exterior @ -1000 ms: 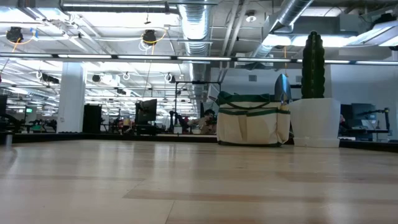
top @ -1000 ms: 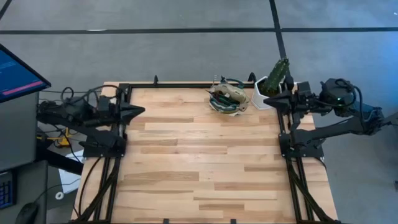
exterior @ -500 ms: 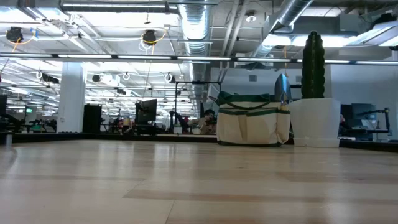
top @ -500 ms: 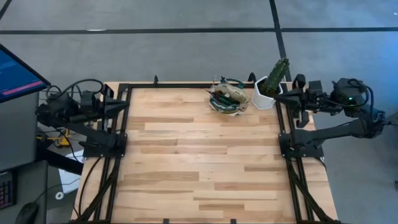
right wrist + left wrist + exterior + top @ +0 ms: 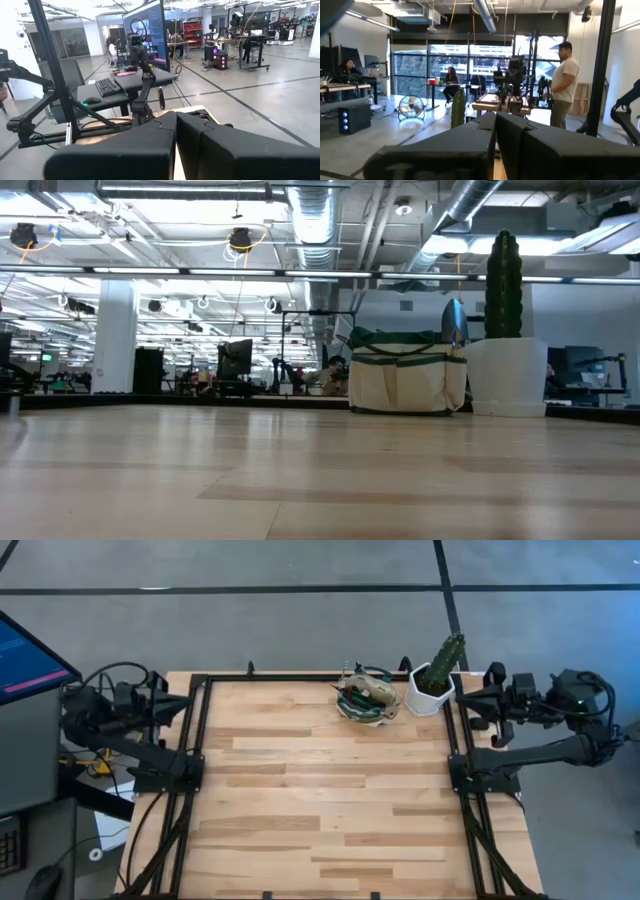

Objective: Pick & Place Garden tools in Gardening bag
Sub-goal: Return to Home Position

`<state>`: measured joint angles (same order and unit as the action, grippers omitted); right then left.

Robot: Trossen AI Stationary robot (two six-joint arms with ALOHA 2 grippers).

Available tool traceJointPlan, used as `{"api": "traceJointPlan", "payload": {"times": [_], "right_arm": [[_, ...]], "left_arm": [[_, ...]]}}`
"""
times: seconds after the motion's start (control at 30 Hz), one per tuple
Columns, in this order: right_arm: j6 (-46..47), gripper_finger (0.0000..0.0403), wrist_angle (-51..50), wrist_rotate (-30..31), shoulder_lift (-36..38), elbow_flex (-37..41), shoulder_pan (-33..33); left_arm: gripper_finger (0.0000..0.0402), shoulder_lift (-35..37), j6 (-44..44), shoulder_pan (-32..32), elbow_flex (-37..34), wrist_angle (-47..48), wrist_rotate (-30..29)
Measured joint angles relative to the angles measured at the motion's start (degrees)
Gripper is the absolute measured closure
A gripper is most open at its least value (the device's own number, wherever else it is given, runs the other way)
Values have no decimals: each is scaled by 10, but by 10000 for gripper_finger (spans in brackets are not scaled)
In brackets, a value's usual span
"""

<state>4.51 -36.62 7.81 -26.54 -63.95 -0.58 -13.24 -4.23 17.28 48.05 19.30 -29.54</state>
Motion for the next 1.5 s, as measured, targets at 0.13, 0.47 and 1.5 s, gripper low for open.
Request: {"api": "traceJointPlan", "payload": {"times": [0.13, 0.47, 1.5], "right_arm": [[0, 403, 1, 0, 18, 21, 0], [17, 403, 25, 0, 85, 96, 0], [30, 403, 273, -4, 256, 435, 0]], "left_arm": [[400, 21, 1, 0, 0, 39, 0], [400, 31, 1, 0, -11, 68, 9], [400, 131, 42, 0, -265, -103, 43]]}}
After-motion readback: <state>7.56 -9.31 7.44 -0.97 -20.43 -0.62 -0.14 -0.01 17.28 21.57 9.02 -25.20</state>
